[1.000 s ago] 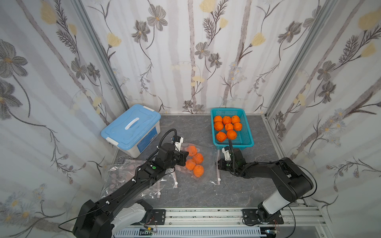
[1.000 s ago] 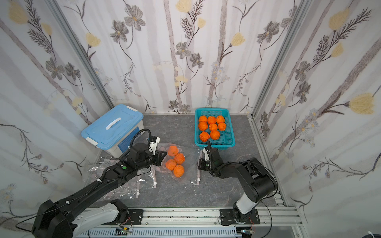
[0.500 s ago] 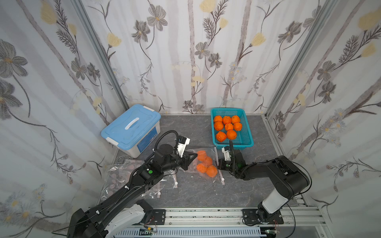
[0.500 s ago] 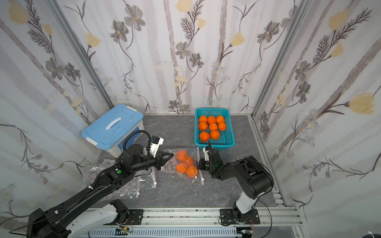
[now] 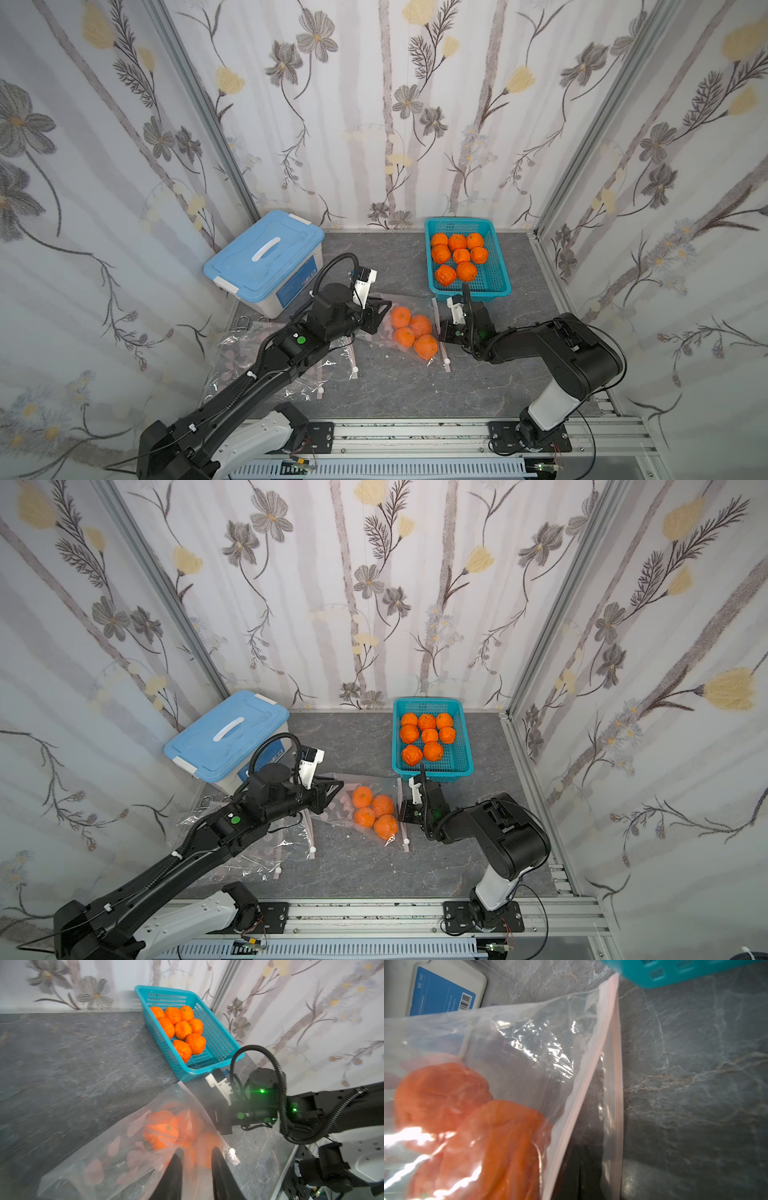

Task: Open the zip-top bag and take out the orange
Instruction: Adjust the zipper food storage bag at the center of the board.

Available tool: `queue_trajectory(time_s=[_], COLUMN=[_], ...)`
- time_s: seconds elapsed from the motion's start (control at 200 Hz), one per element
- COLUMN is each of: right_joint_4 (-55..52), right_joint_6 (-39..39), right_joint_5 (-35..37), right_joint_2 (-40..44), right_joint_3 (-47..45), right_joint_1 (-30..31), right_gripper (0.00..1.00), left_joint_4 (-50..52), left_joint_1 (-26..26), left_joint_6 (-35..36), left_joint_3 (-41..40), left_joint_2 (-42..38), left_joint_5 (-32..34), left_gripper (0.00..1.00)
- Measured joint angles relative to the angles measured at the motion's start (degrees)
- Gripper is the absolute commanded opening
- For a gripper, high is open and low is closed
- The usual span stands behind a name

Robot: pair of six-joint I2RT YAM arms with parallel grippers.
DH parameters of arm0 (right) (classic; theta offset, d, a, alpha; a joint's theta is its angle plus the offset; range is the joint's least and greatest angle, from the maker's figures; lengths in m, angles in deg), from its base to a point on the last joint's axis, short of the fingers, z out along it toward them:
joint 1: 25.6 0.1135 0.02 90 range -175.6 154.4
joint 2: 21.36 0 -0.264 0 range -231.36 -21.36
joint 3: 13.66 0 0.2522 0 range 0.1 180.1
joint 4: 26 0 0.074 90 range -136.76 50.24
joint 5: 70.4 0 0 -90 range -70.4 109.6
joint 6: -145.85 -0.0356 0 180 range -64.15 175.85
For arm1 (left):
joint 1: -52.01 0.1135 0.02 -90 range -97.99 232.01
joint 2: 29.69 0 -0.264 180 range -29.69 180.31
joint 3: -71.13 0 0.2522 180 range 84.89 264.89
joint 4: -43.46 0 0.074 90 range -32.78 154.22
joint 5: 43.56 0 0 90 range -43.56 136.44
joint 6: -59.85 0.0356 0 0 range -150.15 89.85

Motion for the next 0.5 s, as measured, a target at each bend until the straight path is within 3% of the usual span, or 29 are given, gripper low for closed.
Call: queue_trajectory(time_s=[0.075, 0.235, 0.36, 0.5], right_joint_4=[-0.24, -0.92, -1.03, -1.03], right_joint_6=[0.0, 0.02, 0.02, -0.02], right_joint_5=[-0.02, 0.02, 0.02, 0.0], right_joint_2=[0.04, 0.31, 0.35, 0.35], right_joint_3=[0.17, 0.35, 0.31, 0.28], right_joint_1=[-0.02, -0.11, -0.11, -0.11], right_gripper=[0.0, 0.0, 0.0, 0.0], left_joint_4=[5.25, 11.28, 5.05, -1.7], left_joint_1=[0.39, 0.7, -0.22, -4.57], left_joint_6=[-0.92, -1.75, -5.09, -8.55], left_joint_3=[1.33, 3.48, 0.76, -1.44], left_joint_2=[-1.64, -6.32, -6.86, 2.78], left_joint_5=[5.05, 10.71, 0.13, -9.27], left_gripper=[0.61, 0.58, 0.57, 0.43])
